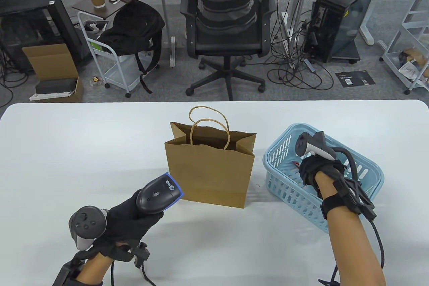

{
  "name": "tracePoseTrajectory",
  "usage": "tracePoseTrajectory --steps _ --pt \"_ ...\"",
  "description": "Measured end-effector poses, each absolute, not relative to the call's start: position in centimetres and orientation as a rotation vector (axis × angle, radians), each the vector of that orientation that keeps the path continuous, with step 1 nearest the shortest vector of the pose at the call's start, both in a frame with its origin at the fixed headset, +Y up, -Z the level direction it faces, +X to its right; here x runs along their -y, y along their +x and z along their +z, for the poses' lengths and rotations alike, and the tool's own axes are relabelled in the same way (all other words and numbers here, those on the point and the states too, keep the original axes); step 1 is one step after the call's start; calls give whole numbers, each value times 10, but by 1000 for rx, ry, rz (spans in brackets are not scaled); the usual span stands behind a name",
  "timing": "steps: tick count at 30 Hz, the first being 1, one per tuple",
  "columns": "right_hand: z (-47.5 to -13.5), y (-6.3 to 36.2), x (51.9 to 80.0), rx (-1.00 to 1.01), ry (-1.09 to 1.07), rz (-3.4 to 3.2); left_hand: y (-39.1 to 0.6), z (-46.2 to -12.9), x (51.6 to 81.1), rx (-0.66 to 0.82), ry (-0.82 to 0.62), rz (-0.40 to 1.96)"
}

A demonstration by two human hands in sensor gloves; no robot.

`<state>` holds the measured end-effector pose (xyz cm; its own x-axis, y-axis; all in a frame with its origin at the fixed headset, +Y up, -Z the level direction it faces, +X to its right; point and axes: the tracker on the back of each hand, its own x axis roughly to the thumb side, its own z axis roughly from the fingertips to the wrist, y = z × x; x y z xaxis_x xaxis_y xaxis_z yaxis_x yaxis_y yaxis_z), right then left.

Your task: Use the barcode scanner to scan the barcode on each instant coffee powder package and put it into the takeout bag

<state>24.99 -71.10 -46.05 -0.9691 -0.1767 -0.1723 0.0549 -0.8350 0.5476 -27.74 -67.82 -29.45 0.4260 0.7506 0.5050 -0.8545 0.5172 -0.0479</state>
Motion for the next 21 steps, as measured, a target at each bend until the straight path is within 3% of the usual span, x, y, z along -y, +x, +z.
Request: tracePoseTrajectory --steps 21 --pt "-461 247 726 1009 341 -2782 -276 -296 680 501 213 997"
